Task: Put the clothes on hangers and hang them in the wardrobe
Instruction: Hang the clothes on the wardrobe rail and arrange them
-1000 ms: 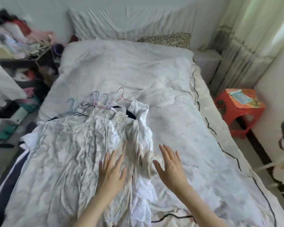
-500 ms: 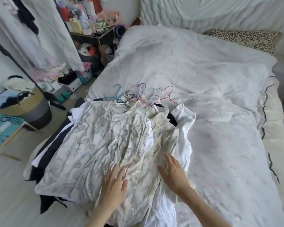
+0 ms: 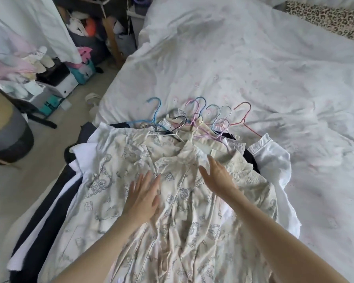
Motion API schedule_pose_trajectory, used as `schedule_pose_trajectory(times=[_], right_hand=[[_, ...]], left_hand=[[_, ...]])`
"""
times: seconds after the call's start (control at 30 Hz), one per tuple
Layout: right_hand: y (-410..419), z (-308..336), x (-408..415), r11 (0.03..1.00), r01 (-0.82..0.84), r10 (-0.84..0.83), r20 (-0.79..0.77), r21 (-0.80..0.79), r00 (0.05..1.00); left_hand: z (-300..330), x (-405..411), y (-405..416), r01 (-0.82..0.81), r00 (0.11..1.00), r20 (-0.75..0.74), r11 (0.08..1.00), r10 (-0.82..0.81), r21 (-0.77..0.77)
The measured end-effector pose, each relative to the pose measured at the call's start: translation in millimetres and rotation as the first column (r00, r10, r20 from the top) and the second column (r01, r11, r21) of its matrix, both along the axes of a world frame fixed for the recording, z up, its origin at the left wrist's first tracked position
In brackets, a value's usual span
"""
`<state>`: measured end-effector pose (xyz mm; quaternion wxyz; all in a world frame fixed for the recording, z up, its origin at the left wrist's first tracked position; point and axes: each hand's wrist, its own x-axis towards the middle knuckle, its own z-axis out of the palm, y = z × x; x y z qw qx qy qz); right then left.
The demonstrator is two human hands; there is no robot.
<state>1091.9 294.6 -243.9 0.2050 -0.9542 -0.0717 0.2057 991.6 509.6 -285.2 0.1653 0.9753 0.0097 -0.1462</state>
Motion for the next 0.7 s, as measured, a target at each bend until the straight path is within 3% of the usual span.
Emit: schedule_pose_trajectory(times=[0.17,0.27,0.37,0.5,0.63,0.7], right_hand=[[43.2,-36.3,55.6,0.992,0.121,-0.124,-0.187,-0.025,0.975],[57.8,-51.5,68.1,0.959,0.280,-0.284,-0.159,-0.048,0.946],[64.4,-50.3,68.3,0.919,0.393,-0.380,-0.183,0.035,0.907],[57.0,-19.1,42.6,0.904,0.389,-0.389,-0.038,0.175,0.921],[25.5,21.9,-0.2,0.897,0.281,-0.326,0.081,0.341,0.942],[-2.2,45.9,-26.2,0.866,0.279,-0.354,0.116,0.414,0.928]], left_hand=[[-40.5,14.8,24.6,0.148,0.988,0.050,0.989,-0.147,-0.012],[-52.9,9.7,29.4,0.134,0.990,0.048,0.988,-0.130,-0.077],[-52.0,10.1,32.4,0.138,0.988,0.082,0.986,-0.131,-0.092],[-34.8,14.2,37.7,0.151,0.977,0.170,0.982,-0.131,-0.109],[15.0,39.4,36.4,0.080,0.931,0.364,0.967,0.013,-0.240],[51.3,57.0,29.0,0.095,0.880,0.475,0.971,0.022,-0.221]])
